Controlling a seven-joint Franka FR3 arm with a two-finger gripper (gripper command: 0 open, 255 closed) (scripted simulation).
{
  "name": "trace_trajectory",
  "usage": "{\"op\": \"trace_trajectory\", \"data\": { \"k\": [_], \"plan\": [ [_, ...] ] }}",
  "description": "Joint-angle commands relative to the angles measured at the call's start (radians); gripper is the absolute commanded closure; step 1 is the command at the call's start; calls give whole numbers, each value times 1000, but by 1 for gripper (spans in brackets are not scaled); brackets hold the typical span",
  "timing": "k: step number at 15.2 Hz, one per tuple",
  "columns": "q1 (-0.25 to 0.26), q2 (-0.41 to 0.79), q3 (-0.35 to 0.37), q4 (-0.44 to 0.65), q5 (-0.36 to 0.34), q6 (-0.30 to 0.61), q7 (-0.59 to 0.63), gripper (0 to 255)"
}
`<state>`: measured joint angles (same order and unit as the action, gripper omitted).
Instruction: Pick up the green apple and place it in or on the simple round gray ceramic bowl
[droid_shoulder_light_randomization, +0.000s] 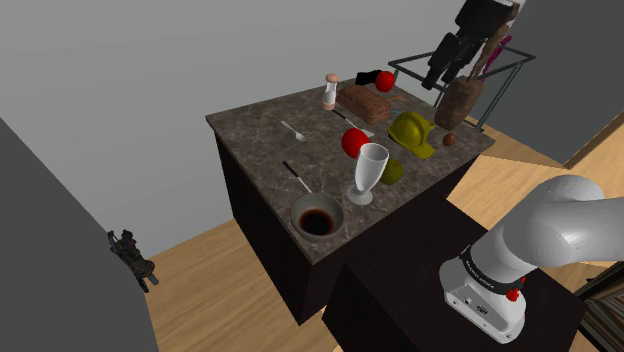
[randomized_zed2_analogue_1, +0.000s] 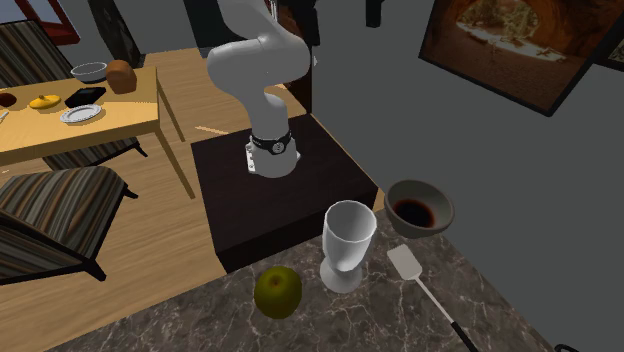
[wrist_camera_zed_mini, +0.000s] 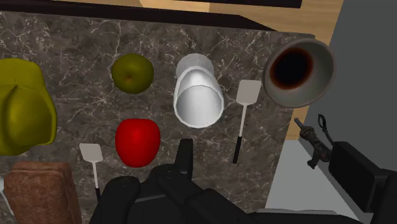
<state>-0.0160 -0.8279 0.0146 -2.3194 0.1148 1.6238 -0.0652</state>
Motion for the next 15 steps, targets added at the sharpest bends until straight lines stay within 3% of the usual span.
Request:
{"op": "trace_trajectory", "data": {
  "k": [1, 8, 15],
  "plan": [
    [0, 0, 0, 0, 0, 0, 0, 0],
    [-29, 50, -50, -172, -46, 200, -76, 0],
    [-63, 173, -108, -290, -90, 422, -149, 0]
  ]
}}
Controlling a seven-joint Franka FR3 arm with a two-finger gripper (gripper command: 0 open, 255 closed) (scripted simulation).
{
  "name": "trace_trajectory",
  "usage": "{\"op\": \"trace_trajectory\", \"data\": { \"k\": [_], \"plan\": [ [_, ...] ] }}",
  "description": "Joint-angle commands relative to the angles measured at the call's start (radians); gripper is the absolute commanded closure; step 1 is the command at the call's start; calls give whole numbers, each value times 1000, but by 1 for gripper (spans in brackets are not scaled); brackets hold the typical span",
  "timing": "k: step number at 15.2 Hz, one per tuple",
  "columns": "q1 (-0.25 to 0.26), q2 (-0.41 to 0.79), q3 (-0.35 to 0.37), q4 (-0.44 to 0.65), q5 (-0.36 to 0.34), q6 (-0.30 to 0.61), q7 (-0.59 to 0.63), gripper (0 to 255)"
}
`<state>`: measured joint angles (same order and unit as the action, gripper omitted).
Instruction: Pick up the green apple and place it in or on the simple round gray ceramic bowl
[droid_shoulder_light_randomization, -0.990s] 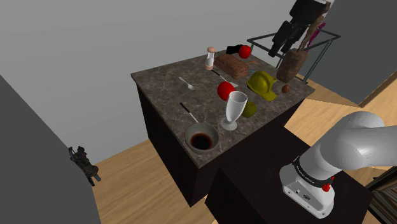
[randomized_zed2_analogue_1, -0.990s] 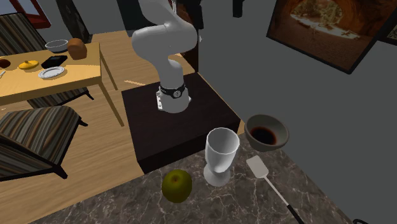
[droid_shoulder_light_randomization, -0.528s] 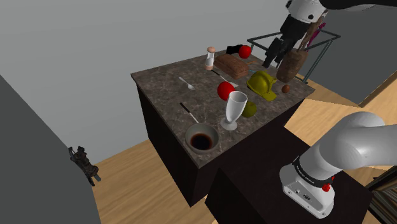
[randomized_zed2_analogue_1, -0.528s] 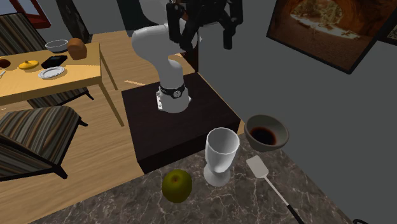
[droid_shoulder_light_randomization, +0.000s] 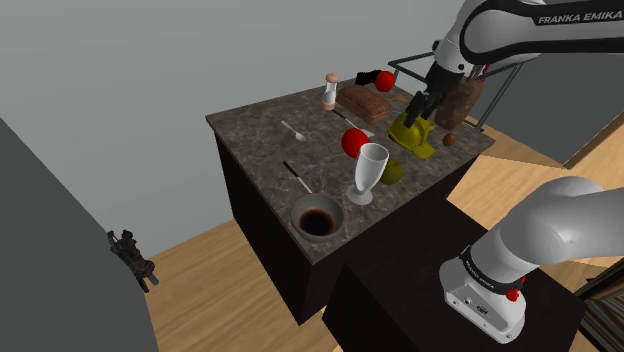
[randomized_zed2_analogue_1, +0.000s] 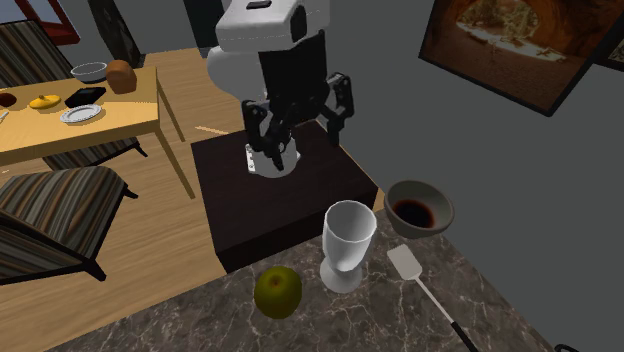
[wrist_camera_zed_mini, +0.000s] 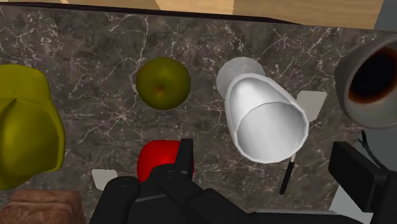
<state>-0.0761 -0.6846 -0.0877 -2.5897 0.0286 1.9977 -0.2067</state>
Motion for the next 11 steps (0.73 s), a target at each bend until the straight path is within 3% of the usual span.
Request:
{"op": "trace_trajectory", "data": {
  "k": [1, 11],
  "plan": [
    [-7, 54, -15, -31, -10, 81, -18, 0],
    [-40, 376, -110, -73, -37, 424, -134, 0]
  ]
}}
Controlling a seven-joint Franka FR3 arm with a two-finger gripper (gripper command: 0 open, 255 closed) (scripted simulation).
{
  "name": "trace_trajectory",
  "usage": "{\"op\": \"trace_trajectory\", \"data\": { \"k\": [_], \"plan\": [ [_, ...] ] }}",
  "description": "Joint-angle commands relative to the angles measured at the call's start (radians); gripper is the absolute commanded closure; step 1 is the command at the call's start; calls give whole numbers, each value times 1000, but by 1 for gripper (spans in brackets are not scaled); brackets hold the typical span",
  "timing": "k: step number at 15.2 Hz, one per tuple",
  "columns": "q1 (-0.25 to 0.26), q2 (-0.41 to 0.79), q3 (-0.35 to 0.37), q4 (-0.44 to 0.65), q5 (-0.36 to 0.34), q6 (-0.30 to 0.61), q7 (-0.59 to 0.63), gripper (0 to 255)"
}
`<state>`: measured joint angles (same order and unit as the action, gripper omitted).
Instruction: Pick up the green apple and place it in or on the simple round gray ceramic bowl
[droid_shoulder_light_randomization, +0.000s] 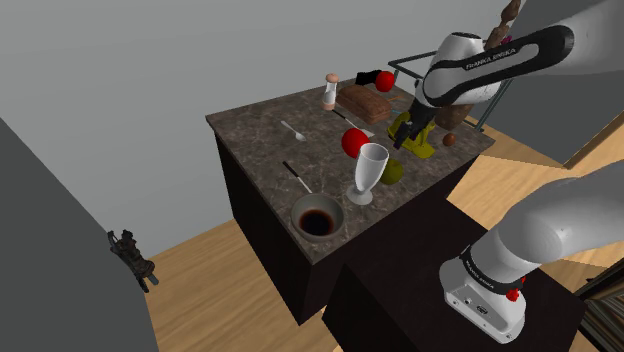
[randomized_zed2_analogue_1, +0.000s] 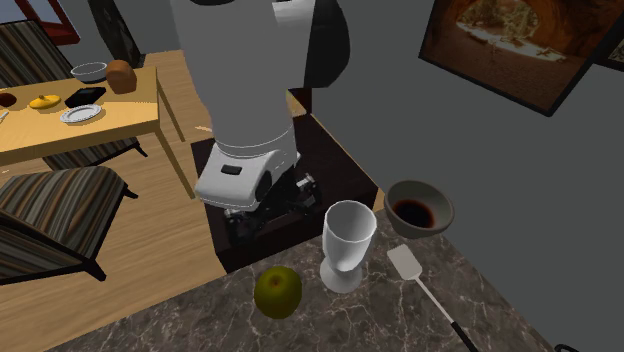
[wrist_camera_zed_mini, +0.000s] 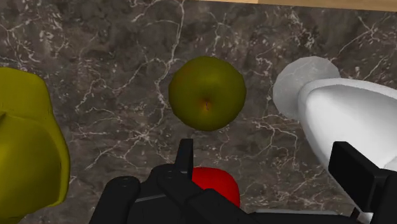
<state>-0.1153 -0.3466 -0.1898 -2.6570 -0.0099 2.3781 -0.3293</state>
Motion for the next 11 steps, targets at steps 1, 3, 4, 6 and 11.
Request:
{"op": "trace_trajectory", "data": {
  "k": [1, 3, 4, 6, 11],
  "plan": [
    [-2, 77, -18, -2, 4, 76, -25, 0],
    [-4, 157, -38, 10, 16, 140, -56, 0],
    [-4, 199, -47, 18, 25, 171, -74, 0],
    [-2, 220, -49, 18, 34, 192, -82, 0],
    [8, 295, -51, 11, 73, 271, -110, 0]
  ]
}}
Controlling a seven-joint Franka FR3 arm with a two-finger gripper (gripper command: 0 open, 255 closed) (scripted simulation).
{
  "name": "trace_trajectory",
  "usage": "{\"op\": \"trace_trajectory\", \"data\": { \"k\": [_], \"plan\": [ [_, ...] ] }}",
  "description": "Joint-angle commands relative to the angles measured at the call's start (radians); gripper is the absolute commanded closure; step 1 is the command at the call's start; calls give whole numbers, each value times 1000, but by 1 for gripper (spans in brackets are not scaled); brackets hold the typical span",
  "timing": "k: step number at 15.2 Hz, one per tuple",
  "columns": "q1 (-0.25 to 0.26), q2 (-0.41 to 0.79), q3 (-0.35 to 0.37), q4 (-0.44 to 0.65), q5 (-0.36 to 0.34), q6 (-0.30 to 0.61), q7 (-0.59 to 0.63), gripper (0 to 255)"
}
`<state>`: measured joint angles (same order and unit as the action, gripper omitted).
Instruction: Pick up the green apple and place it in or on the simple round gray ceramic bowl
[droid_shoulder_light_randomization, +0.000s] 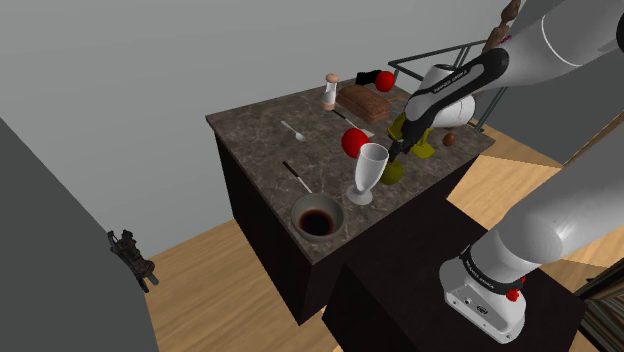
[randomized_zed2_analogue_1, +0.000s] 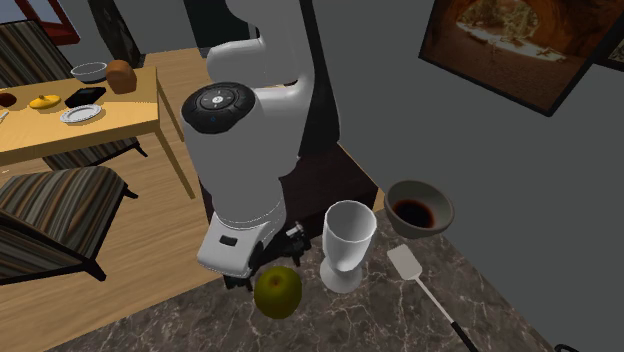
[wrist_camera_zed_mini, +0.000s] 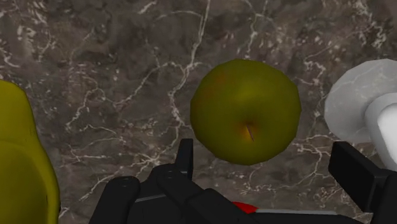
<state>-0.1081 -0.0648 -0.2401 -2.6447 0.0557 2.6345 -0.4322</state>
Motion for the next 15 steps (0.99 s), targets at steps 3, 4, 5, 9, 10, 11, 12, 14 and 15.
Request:
{"op": "trace_trajectory", "data": {
  "k": [3, 4, 5, 9, 10, 11, 12, 14, 15],
  "plan": [
    [4, 38, 0, -2, 23, 39, -18, 0],
    [4, 38, 0, -2, 23, 39, -18, 0],
    [4, 38, 0, -2, 23, 39, -18, 0],
    [4, 38, 0, -2, 23, 39, -18, 0],
    [4, 38, 0, -2, 23, 39, -18, 255],
    [4, 38, 0, -2, 23, 39, -18, 255],
    [4, 38, 0, -2, 23, 39, -18, 255],
    [4, 38, 0, -2, 23, 39, -18, 255],
    [4, 38, 0, -2, 23, 39, -18, 255]
  ]
}}
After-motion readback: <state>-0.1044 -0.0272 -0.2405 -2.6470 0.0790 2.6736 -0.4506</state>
